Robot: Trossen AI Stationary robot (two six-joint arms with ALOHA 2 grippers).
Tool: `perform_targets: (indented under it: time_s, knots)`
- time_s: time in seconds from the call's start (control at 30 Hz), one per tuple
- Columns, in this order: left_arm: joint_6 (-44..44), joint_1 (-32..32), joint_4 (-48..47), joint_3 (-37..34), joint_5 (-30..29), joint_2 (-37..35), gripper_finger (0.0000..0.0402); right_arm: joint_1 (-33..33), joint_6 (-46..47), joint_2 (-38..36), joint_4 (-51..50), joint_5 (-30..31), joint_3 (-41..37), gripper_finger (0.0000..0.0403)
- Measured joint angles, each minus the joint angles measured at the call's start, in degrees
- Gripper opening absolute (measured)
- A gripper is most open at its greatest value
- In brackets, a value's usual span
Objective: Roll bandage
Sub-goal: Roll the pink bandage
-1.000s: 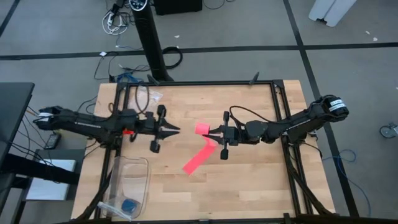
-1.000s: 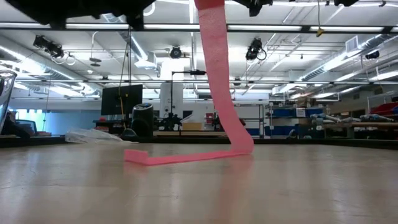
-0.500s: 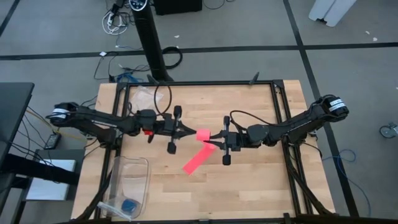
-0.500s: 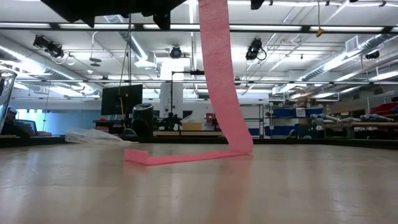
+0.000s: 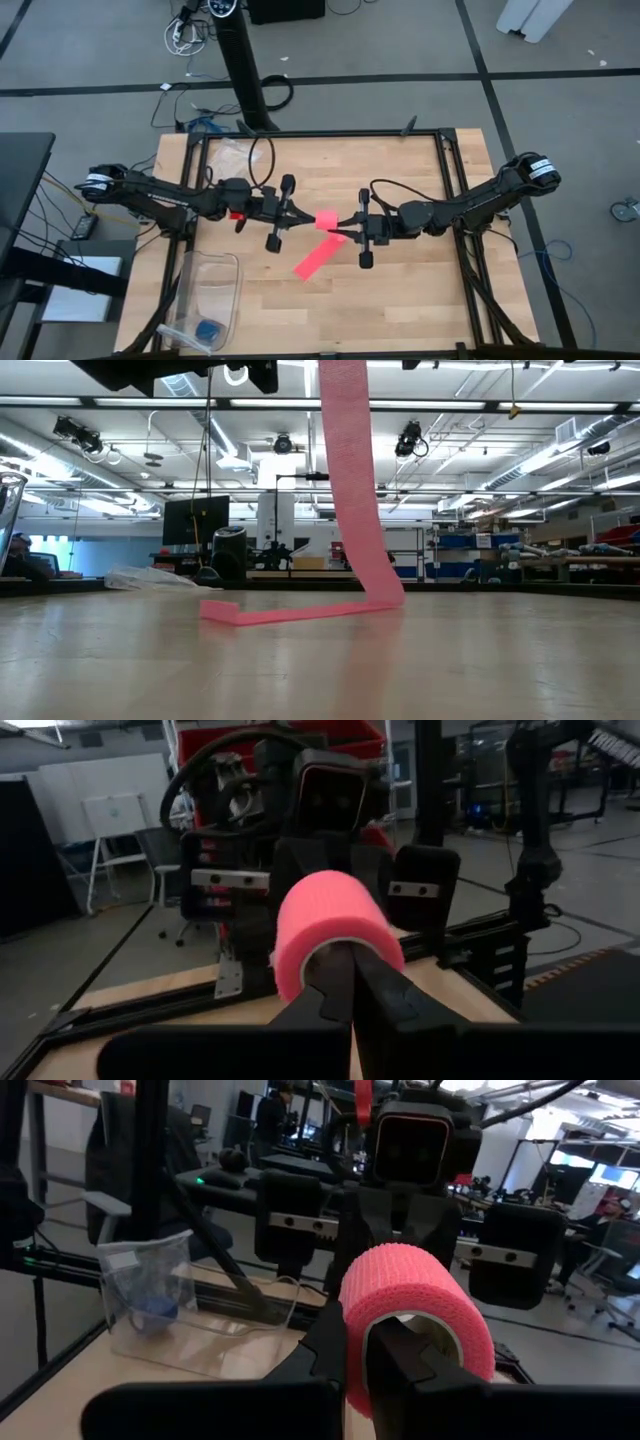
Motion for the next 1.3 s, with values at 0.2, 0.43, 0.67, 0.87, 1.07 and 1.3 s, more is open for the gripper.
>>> perform_targets:
  time_s: [0.2,0.43,0.67,0.87,1.07,1.3]
  knots:
    - [-0.1,0.0,0.2,0.1,0.3,0.6,0.0002,-0.1,0.0,0.0,0.9,-1.3,0.0,0.0018]
    - [-0.5,0.0,-1.1,4.6,2.1,5.1,0.0002,-0.2,0.6,0.0,0.8,-1.7,0.0,0.0018]
    - [0.0,-0.2,-0.4,5.4,1.8,5.5,0.0002,-0.2,4.1,-0.1,1.2,-0.4,0.0,0.0038]
    - [0.5,-0.2,1.3,5.4,0.7,5.5,0.0002,-0.2,7.6,0.0,1.2,2.4,0.0,0.0096]
    - [1.3,-0.2,2.1,5.4,0.8,5.5,0.0001,0.7,7.6,0.0,1.5,4.9,0.1,0.0137]
    - [1.4,-0.3,-2.7,5.5,1.0,5.5,0.0005,0.6,8.1,0.0,2.0,4.2,0.1,0.0129]
